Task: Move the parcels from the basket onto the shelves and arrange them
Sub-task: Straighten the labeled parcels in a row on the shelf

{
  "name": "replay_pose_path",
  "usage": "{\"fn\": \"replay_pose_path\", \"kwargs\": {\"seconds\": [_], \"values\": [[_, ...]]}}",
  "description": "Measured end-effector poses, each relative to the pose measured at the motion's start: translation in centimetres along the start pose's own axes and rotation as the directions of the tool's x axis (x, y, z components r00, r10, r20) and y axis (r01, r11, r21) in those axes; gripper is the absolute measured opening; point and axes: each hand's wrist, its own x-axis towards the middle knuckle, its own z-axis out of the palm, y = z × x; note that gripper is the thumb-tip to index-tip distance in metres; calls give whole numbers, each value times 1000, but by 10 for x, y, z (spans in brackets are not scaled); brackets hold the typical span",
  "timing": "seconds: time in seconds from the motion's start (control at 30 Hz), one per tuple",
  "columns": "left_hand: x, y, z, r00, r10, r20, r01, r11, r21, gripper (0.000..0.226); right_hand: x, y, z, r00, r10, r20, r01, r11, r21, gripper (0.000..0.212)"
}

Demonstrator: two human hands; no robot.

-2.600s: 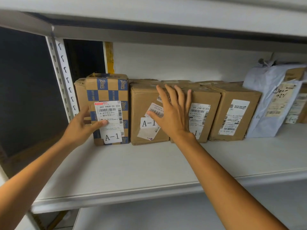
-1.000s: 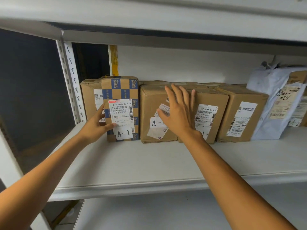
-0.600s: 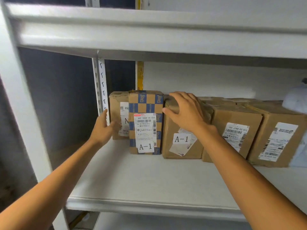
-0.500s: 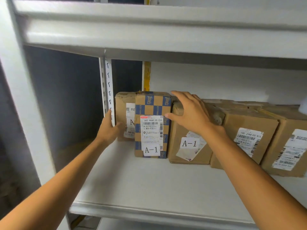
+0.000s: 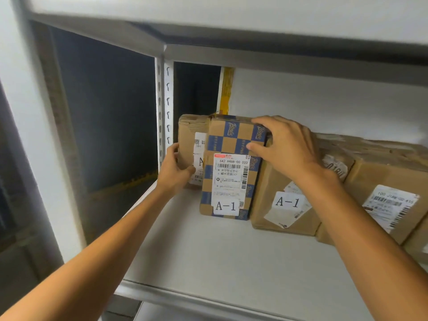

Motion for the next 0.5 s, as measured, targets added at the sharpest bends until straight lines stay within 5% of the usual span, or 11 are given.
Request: {"fn": "replay_pose_path", "kwargs": {"seconds": [0.27,0.5], "values": [[-13,3,0,970,131,206,-103,985,-140,42,-2,-8,5,999,28,-24,-30,995,-97,51],[-34,8,7,982,182,-51,-185,980,-76,52,-33,-4,-3,995,53,-87,-60,995,-79,59]]}}
